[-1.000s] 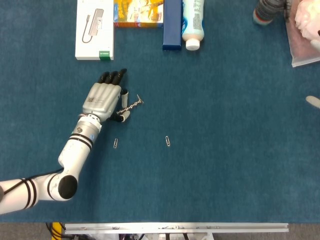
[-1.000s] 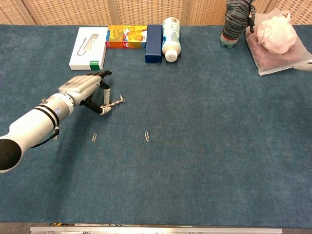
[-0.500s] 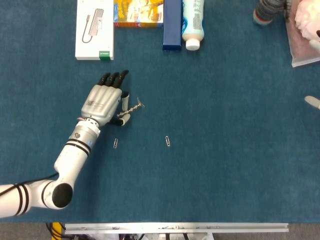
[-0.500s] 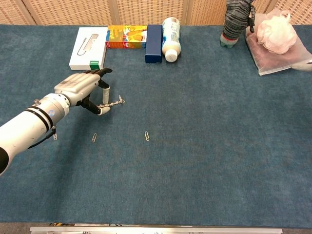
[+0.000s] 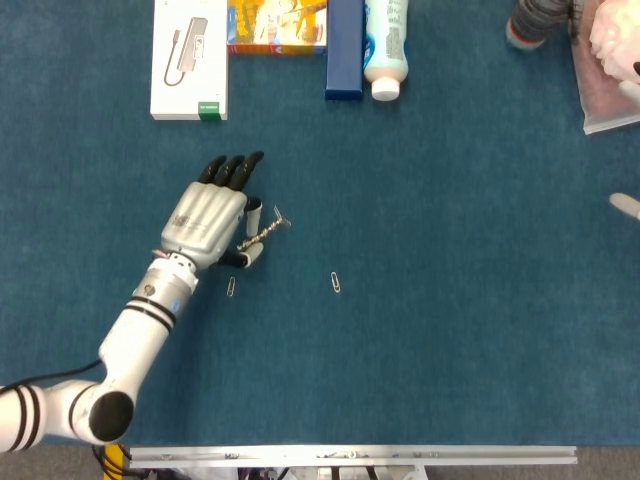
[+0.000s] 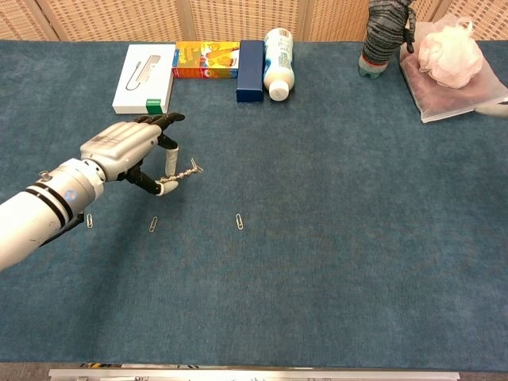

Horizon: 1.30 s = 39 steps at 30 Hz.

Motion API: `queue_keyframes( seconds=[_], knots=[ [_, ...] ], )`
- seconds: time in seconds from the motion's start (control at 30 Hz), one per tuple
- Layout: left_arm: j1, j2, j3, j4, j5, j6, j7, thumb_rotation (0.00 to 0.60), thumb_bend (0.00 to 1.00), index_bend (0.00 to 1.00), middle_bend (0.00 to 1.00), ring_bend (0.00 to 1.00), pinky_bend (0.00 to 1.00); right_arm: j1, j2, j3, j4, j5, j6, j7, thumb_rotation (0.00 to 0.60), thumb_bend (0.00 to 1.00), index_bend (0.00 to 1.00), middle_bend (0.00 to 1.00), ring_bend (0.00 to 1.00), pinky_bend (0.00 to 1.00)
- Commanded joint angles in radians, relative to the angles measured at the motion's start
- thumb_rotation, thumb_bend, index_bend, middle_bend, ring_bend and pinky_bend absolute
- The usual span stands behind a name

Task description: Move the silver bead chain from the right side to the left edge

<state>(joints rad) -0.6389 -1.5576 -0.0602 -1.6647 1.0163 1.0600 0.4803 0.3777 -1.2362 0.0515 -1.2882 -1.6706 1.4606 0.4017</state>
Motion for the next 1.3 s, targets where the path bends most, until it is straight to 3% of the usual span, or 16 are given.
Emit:
queue_keyframes(
  seconds=[0.03,0.63,1.3],
  knots=[
    [0.019,0.024,0.021,-0.031,0.020,0.022,0.007,0.600,0.30,0.59,0.00,0.00,0.02,-0.001,0.000,-0.001,0.000,0.000,0.000,0.000,0.600,0.00,0.07,0.02,0.00,0.09],
    [0.157,0.116,0.139,-0.132,0.109,0.134,-0.009,0.600,0.30,0.59,0.00,0.00,0.02,-0.005,0.000,-0.007,-0.018,-0.010,0.007,-0.012,0.600,0.00,0.07,0.02,0.00,0.09],
    [0.279,0.184,0.164,-0.099,0.106,0.180,-0.080,0.600,0.30,0.59,0.00,0.00,0.02,0.000,-0.004,-0.011,-0.031,-0.017,-0.002,-0.023,0.600,0.00,0.07,0.02,0.00,0.09]
  ],
)
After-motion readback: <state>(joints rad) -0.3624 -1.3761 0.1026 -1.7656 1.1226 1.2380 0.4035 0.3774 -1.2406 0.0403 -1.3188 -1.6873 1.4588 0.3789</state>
